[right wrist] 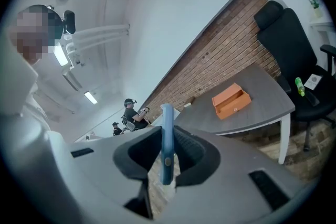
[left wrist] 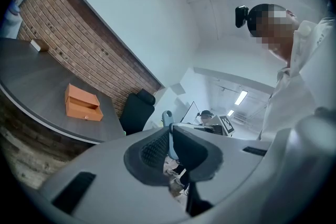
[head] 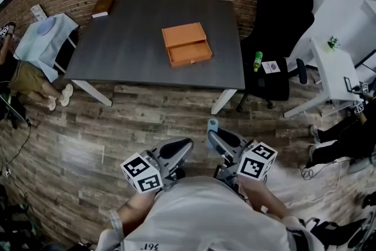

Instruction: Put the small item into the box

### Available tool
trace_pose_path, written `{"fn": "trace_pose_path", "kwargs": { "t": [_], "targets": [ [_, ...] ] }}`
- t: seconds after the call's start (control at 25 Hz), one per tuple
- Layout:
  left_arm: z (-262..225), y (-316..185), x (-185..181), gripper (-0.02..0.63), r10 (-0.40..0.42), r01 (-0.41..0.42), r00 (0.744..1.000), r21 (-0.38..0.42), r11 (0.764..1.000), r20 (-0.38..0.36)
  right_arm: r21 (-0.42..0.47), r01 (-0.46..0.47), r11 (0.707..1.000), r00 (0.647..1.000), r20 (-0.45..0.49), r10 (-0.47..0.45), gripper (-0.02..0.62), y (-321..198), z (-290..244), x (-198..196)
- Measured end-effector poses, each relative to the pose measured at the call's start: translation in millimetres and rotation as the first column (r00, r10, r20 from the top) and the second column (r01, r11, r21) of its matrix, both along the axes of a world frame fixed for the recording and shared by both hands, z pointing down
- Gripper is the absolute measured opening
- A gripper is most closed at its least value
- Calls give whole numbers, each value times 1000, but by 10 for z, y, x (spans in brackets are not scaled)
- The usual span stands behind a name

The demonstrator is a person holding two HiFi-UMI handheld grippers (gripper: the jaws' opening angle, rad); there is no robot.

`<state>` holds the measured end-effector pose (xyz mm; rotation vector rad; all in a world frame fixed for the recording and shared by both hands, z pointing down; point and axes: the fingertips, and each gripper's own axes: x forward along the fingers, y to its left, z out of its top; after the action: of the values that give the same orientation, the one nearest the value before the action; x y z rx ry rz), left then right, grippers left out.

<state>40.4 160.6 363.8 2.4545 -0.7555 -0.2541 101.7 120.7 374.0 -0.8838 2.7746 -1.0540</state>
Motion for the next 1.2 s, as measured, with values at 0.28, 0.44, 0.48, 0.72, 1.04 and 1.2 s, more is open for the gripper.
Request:
{"fn": "trace_pose_path", "kwargs": {
  "t": [0.28, 0.44, 0.48, 0.72, 1.04, 1.2],
  "targets": [
    [26, -341, -566, 30, 20, -20, 1000, -9, 1000, -18, 12, -10, 1000, 1000, -21, 10, 83, -366, -41, -586],
    [56, -478, -848, 31, 24, -24, 999, -12, 1000, -24, 15, -24, 1000, 999, -23, 25, 83, -548, -37, -851],
    [67, -499, -907, 31, 26, -27, 999, -14, 1000, -27, 17, -30, 999, 999, -23, 30, 83, -584, -41, -902],
    [130, -572, -1107, 31, 21, -22, 998, -22, 999, -54, 26, -34, 999, 998, -49, 35, 83, -672, -55, -1054],
    [158, -772, -1199, 30, -13, 10, 997, -32, 999, -78, 18, -20, 1000, 997, -69, 22, 81, -905, -6, -1089],
    [150, -946, -1237, 30, -57, 56, 997, -25, 998, -60, 20, 4, 1000, 998, -59, -2, 81, -1138, 23, -1089]
  ]
}}
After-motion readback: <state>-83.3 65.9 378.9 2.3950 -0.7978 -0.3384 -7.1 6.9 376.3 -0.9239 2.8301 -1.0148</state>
